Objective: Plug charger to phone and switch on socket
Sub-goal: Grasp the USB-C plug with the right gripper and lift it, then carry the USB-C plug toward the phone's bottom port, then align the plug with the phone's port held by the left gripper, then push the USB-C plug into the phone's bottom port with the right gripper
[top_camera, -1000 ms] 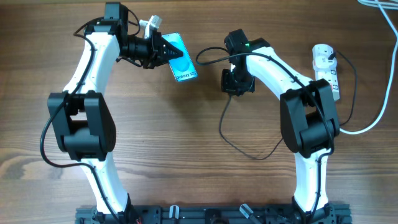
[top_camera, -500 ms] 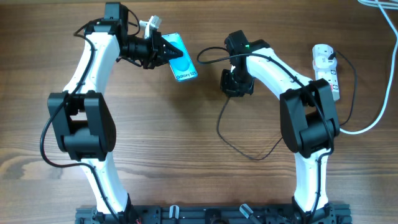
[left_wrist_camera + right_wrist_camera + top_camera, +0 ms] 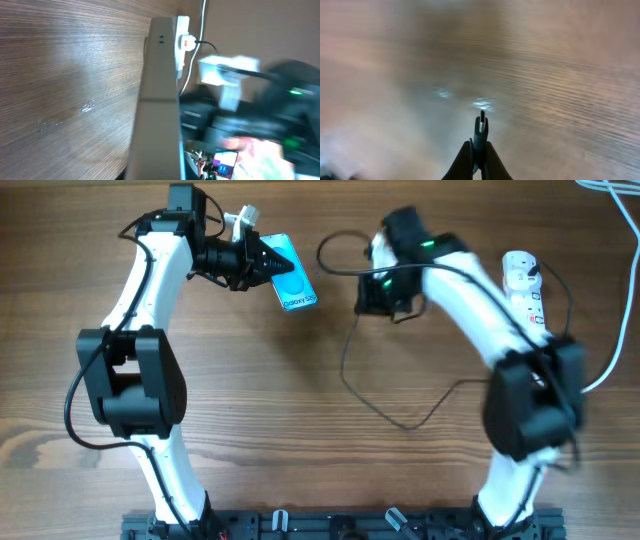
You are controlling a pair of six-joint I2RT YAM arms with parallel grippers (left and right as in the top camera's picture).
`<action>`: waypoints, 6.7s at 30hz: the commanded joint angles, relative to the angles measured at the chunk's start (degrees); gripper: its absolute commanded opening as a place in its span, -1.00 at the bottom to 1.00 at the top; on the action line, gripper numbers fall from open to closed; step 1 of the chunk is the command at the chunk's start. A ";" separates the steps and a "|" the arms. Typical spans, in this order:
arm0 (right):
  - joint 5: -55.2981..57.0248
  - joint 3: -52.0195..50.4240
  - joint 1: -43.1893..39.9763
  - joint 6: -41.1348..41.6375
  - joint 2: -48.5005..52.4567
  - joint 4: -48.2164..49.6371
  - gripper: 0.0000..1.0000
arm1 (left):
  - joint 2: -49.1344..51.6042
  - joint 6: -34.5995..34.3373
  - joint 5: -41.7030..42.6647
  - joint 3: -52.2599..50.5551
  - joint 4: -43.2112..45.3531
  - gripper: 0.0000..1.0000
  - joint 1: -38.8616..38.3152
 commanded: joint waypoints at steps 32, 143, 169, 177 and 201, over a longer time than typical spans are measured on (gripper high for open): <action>-48.59 -23.30 2.58 -6.43 -10.36 27.45 -0.91 | -0.13 16.35 19.28 0.11 -3.56 -0.92 -2.45; -57.13 -26.08 0.92 -0.37 -8.74 40.76 -0.91 | -0.13 27.98 25.75 0.13 -10.25 -0.92 -2.25; -57.61 -26.08 -2.54 5.99 -8.74 48.98 -0.91 | -0.13 28.02 23.26 0.11 -11.61 -0.92 -5.11; -57.61 -26.08 -2.54 11.06 -8.74 54.84 -0.91 | -0.13 28.22 21.68 0.13 -12.00 -0.92 -7.02; -59.58 -26.08 -2.54 14.10 -8.74 57.42 -0.32 | -0.13 28.20 18.01 0.11 -12.02 -0.92 -4.26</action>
